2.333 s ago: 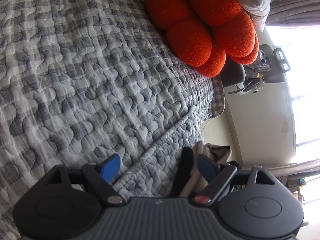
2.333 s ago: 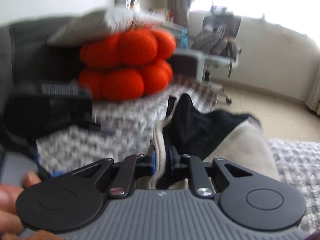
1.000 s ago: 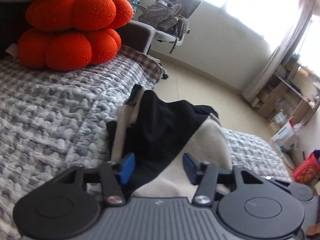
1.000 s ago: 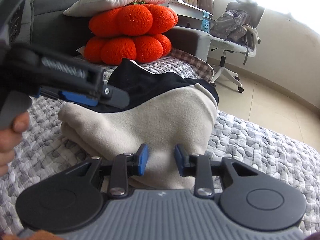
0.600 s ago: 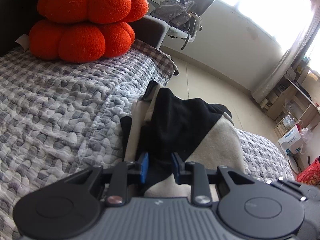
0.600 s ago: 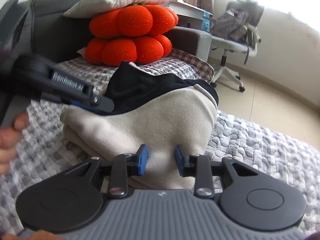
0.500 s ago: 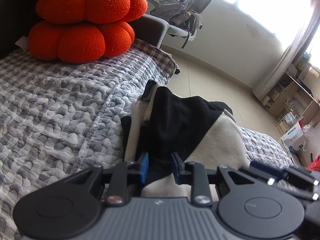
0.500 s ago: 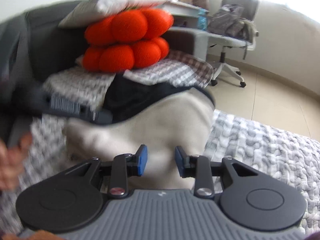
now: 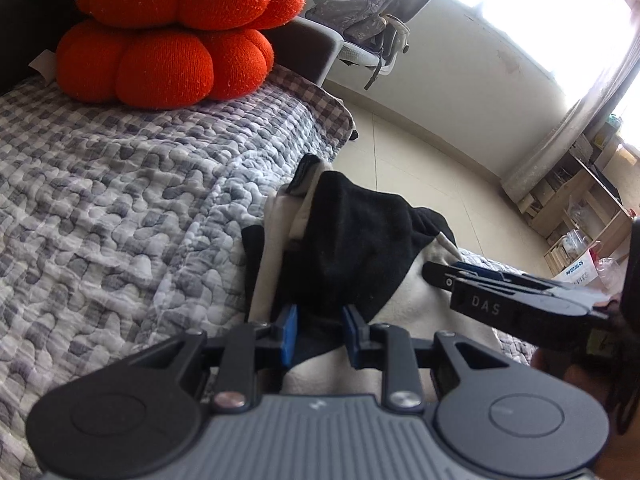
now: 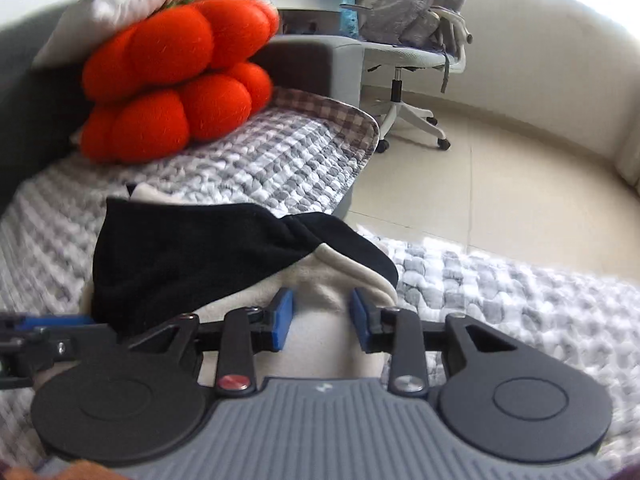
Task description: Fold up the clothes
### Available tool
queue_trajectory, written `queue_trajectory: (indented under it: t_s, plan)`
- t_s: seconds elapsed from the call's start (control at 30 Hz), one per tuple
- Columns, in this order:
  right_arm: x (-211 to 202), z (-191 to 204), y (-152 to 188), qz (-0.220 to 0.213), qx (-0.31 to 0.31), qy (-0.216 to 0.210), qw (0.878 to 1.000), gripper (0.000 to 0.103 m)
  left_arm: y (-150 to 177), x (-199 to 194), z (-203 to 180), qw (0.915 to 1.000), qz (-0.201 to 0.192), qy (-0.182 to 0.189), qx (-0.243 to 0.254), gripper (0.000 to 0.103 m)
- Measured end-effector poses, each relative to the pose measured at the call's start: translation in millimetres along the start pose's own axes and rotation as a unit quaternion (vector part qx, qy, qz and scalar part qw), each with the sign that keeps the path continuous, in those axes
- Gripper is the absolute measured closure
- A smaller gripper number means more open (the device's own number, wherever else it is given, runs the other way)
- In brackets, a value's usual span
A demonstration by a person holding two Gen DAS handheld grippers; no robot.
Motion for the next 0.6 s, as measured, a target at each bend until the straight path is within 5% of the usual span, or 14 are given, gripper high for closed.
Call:
queue_trajectory:
  t_s: [0.23, 0.33, 0.6]
  plan:
    - [-13, -17, -28, -0.042, 0.047, -0.024, 0.998, 0.066, 0, 1, -1, 1.0, 0.0, -0.002, 0.001, 0.076]
    - [26, -20, -25, 0.028, 0.068, -0.04, 0.996, 0.067, -1, 2, 0, 1.0, 0.0, 0.002, 0.0, 0.076]
    - [21, -15, -30, 0.015, 0.009, -0.028, 0.999, 0.065, -1, 1, 0, 1.0, 0.002, 0.002, -0.004, 0.076]
Point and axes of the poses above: each gripper's, at about its wrist camera, not at the fingertips, and x roughly the way its jaws point, z to its left, y to its underside, the point moved 7 cm from there along x, roughly the way its jaws point, and after that the axes turned 11 degrees about z, right-handed, at the moved point
